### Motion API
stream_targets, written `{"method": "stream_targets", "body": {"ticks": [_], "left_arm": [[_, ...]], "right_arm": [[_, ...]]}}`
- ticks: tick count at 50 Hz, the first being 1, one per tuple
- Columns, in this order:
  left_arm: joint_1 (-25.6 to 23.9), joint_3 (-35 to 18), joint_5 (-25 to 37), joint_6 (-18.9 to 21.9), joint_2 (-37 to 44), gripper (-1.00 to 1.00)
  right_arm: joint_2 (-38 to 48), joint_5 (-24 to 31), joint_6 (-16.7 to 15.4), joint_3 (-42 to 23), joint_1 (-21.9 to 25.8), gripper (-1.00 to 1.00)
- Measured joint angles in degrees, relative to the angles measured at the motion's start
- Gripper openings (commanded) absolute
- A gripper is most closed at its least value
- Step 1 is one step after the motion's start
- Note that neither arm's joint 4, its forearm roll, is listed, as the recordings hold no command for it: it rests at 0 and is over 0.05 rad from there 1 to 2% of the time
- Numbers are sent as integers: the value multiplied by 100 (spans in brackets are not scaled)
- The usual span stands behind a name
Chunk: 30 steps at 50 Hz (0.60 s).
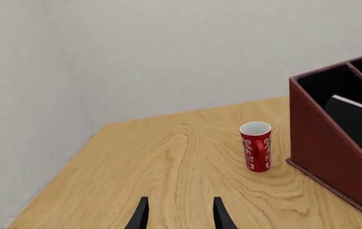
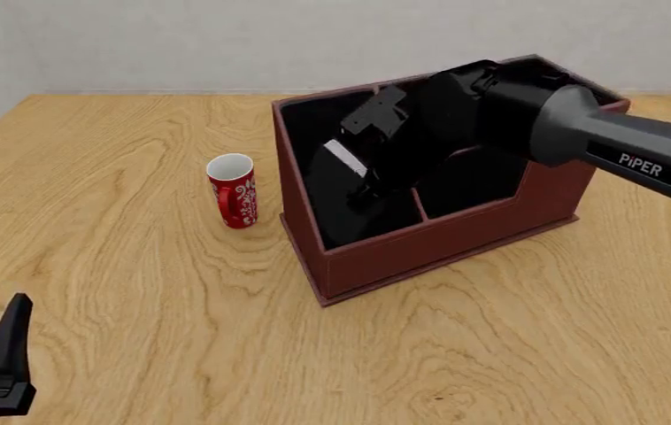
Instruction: Pick up the book and place it in the left compartment of the caddy.
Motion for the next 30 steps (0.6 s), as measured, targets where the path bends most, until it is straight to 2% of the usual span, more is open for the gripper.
{"method": "stream_targets", "body": {"ticks": [17,30], "left_arm": [[-1,1,16,-1,-28,100],[-33,-68,-12,-15,-35,100]], "right_arm": [[-76,80,18,-17,14,100],[-368,468,-90,-343,-38,100]]}}
